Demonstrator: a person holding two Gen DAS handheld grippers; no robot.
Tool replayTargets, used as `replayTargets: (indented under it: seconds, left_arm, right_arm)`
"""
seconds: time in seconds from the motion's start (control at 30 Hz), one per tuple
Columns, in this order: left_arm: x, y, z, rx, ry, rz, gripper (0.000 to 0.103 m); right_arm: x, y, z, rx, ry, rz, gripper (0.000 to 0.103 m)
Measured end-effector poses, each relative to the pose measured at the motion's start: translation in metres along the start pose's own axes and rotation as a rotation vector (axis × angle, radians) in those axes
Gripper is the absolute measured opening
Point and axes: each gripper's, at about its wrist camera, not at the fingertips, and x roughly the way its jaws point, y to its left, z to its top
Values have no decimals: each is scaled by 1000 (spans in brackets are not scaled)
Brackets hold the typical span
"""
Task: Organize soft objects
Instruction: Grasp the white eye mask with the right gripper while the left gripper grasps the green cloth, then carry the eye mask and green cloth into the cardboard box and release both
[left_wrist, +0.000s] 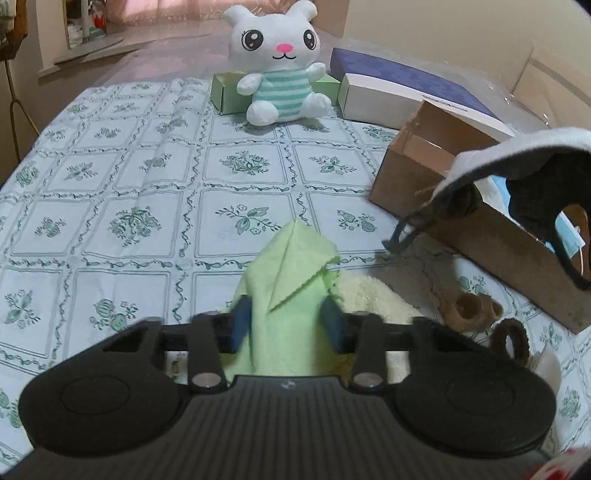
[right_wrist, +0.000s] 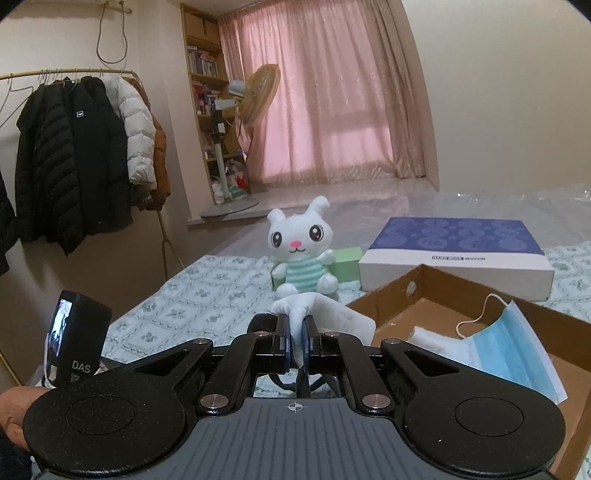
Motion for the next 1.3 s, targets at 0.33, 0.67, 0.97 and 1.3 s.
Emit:
replayTargets:
  seconds: [0.33, 0.67, 0.97, 1.3]
  left_arm:
    - [-40, -3, 5, 41, -91, 10, 1]
    - [-106, -29, 21, 84, -197, -14, 1]
    - [-139, -75, 47, 138, -281, -77, 1]
    - [-125, -128, 88, 177, -304, -143, 1]
  right_arm:
    - [-18, -1, 6, 1, -16, -7, 6]
    - [-59, -4, 28, 2, -87, -11, 6]
    - [-97, -21, 47, 17, -152, -54, 6]
    - [-108, -60, 59, 21, -167, -130, 6]
